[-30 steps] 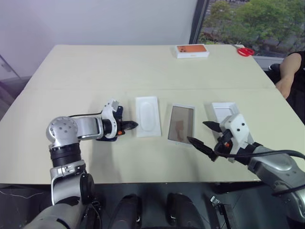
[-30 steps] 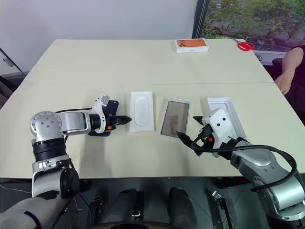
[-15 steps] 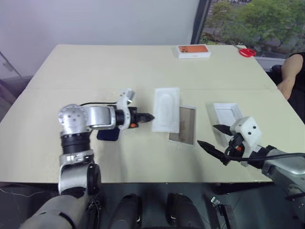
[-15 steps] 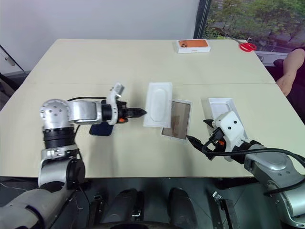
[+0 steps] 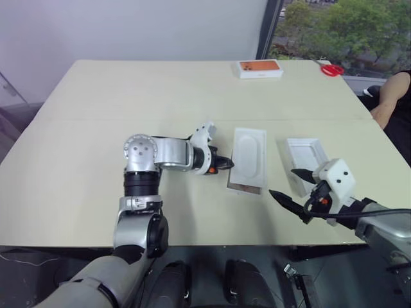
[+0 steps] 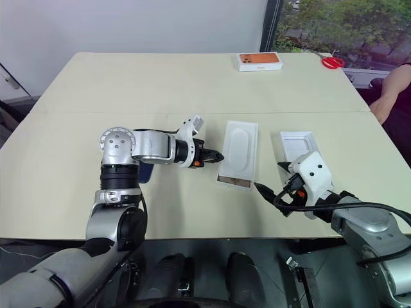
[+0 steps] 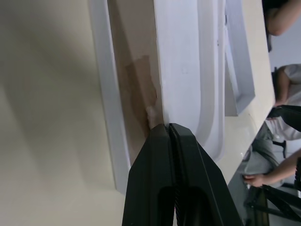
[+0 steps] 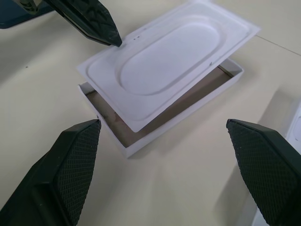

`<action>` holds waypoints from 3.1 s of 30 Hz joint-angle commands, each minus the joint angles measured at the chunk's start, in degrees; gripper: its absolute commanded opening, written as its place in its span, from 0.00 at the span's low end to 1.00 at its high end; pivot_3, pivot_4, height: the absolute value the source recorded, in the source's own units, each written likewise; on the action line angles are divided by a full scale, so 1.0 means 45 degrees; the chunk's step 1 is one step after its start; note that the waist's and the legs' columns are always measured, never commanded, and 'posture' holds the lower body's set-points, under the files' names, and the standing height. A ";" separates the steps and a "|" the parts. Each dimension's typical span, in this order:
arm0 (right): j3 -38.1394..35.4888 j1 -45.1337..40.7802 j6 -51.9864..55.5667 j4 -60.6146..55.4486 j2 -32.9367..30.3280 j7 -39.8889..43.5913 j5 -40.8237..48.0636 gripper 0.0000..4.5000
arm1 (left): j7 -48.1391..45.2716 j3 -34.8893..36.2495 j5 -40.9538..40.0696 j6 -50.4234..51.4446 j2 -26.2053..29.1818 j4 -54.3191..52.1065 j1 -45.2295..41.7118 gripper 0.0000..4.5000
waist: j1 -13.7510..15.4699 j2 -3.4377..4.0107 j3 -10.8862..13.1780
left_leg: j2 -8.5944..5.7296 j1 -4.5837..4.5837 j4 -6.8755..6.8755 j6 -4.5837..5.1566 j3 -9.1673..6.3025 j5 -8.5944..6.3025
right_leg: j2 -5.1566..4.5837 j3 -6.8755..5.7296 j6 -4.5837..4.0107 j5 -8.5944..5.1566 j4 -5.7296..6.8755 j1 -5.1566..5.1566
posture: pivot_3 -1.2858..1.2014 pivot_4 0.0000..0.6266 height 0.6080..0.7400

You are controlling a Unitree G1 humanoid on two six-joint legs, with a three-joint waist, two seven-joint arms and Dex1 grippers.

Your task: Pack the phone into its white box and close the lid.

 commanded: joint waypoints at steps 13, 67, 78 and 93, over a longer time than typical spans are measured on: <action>0.0119 -0.0303 -0.0342 -0.0445 0.0154 -0.0199 -0.0167 1.00 | 0.0366 -0.0670 -0.1117 0.0106 0.0194 -0.0243 -0.0010 0.01 | -0.0011 0.0000 0.0000 | 0.0000 0.0001 0.0000 -0.0005 0.0000 0.0003 | 0.0000 0.0001 0.0000 0.0000 0.0000 0.0000 | 0.52 0.24 1.00; 0.6461 -1.0345 0.1379 1.0479 0.4978 -0.4360 -0.6435 0.01 | -1.6816 -0.6856 0.8854 -1.1624 0.8632 -0.7037 0.6231 0.86 | -0.0259 0.0022 -0.0001 | 0.0013 -0.0017 -0.0016 -0.0022 0.0016 0.0017 | 0.0007 -0.0001 -0.0007 0.0006 0.0011 -0.0040 | 0.52 0.24 1.00; 0.7026 -0.8908 0.2371 0.6565 0.3489 -0.2158 -0.6065 0.01 | -1.7001 -0.6770 0.9174 -1.1724 0.8376 -0.6764 0.6151 0.86 | -0.0357 0.0030 0.0004 | 0.0014 -0.0020 -0.0018 -0.0018 0.0007 0.0015 | 0.0009 -0.0003 -0.0002 0.0004 0.0009 -0.0041 | 0.52 0.24 1.00; 0.9150 -0.7750 0.2459 0.3945 0.1085 0.1160 -0.5871 0.01 | -1.7306 -0.6623 0.9734 -1.2071 0.8255 -0.6330 0.6188 0.86 | -0.0343 0.0027 0.0002 | 0.0033 -0.0012 -0.0016 -0.0017 0.0005 0.0014 | 0.0030 -0.0004 -0.0004 0.0003 0.0009 -0.0038 | 0.52 0.24 1.00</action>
